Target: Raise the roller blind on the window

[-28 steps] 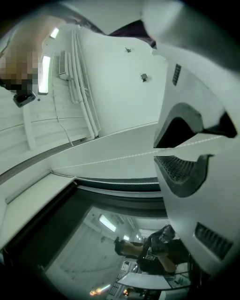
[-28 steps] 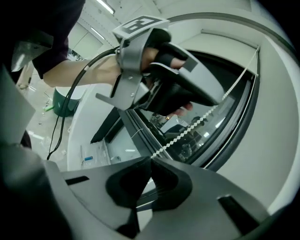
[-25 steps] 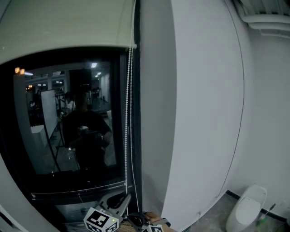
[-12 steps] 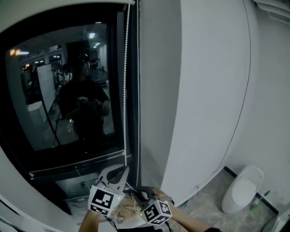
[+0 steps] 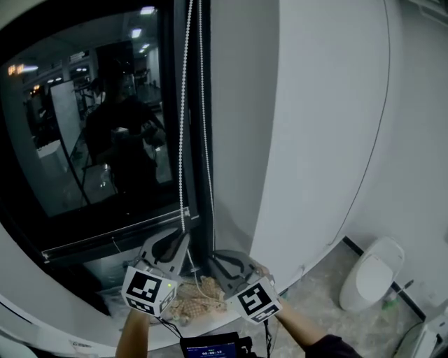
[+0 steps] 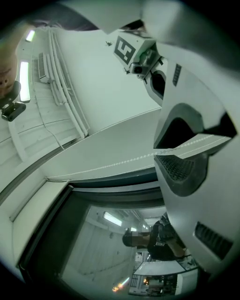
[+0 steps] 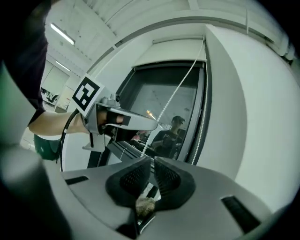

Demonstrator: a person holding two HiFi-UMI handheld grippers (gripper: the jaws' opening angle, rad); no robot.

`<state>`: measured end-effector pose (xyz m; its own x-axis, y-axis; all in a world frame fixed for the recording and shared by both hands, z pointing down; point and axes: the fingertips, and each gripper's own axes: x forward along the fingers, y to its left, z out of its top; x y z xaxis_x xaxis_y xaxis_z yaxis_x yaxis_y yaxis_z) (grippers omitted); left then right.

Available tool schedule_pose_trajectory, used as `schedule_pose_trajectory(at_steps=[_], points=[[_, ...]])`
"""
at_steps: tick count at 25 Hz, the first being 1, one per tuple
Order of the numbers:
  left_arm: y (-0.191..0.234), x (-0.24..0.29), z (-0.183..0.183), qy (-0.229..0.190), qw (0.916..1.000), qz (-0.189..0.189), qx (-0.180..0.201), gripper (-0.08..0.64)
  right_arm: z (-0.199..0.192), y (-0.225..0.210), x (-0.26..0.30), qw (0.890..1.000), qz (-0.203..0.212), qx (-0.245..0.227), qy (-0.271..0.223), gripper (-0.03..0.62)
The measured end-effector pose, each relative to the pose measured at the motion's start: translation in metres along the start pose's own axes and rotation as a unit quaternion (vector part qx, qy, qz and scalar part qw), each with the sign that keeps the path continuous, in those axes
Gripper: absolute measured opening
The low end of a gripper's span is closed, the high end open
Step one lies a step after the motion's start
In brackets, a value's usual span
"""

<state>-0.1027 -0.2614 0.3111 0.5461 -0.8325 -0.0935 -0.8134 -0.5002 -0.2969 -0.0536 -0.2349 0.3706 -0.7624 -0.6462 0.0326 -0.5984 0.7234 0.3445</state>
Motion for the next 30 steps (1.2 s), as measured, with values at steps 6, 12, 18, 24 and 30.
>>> schedule_pose_trajectory(at_steps=[6,12,18,24,30], points=[[-0.006,-0.005,0.002,0.005,1.0,-0.007,0.004,0.012,0.02,-0.013,0.002,1.0,-0.011,0.014,-0.021,0.012],[-0.012,-0.003,-0.001,0.012,0.9998,-0.009,0.016,0.011,0.042,-0.023,0.007,0.999,-0.013,0.005,-0.036,0.009],[-0.011,-0.007,-0.003,0.012,0.9999,-0.009,0.007,0.011,0.045,-0.023,0.007,0.999,-0.02,0.005,-0.039,0.009],[-0.013,-0.007,-0.007,0.018,0.9997,-0.007,0.012,0.011,0.045,-0.026,0.005,0.999,-0.024,-0.009,-0.038,0.009],[-0.012,-0.01,-0.01,0.021,0.9995,-0.006,0.023,0.011,0.045,-0.021,0.005,0.999,-0.025,0.003,-0.03,0.009]])
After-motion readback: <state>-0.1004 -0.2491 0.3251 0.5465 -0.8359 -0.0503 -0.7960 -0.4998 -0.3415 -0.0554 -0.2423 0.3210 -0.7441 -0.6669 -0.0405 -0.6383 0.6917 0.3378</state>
